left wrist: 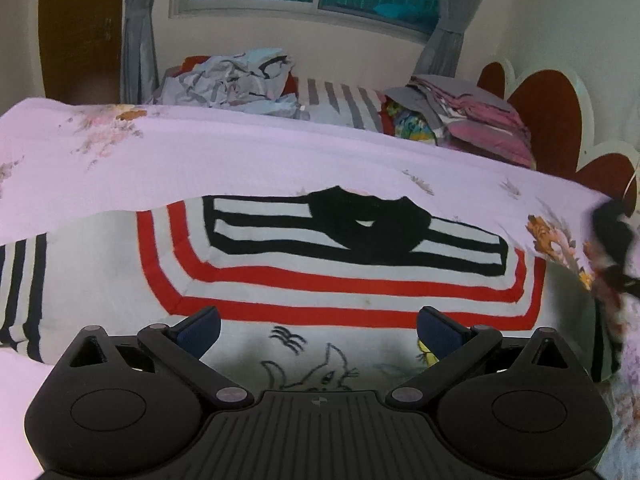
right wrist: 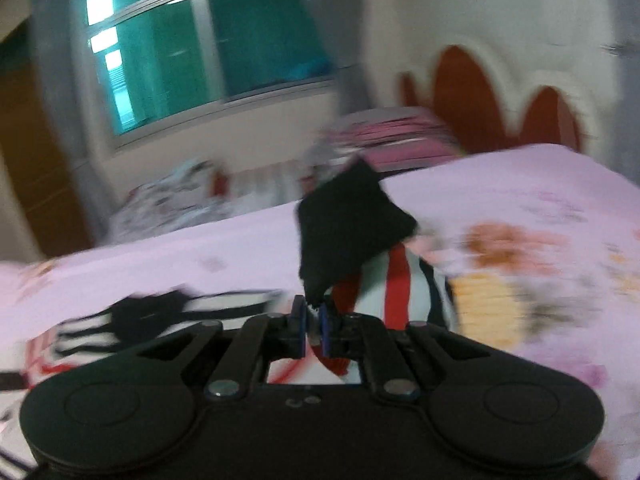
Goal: Fold small clothes
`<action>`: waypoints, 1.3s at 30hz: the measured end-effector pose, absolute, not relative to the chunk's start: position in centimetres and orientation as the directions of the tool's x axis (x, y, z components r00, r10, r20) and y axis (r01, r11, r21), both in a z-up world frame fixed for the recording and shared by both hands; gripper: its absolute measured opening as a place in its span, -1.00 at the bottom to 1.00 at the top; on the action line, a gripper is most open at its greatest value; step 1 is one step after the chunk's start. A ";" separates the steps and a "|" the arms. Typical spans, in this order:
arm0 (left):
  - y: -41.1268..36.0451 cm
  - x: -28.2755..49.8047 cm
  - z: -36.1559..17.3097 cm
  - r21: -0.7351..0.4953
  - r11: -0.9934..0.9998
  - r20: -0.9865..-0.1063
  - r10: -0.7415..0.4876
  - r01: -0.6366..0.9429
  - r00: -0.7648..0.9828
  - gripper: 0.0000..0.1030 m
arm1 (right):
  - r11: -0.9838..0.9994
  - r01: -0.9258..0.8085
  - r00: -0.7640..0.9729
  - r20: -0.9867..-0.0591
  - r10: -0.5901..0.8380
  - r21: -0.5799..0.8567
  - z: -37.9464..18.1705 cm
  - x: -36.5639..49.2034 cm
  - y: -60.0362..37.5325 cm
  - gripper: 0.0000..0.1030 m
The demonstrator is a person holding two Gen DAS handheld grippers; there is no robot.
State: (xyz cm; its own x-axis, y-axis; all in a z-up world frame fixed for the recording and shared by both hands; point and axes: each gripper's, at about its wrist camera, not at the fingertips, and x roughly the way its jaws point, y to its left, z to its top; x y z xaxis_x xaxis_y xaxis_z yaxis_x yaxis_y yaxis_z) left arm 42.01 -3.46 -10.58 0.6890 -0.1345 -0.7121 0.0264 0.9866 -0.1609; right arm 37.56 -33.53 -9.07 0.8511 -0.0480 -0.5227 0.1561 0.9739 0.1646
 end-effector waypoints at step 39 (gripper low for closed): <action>-8.1 47.3 -18.3 -0.561 0.816 -0.665 -0.546 0.143 0.509 -0.89 | 0.941 0.325 0.669 -0.726 -0.161 0.091 -17.2 33.3 -34.8 -0.08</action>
State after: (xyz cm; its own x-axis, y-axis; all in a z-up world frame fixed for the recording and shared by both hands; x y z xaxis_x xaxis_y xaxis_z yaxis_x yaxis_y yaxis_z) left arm 47.27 -8.10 -18.29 0.5092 -0.5463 -0.6650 0.1427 0.8156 -0.5608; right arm 33.26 -34.76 -17.22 0.6688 -0.1611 -0.7258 0.3253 0.9412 0.0908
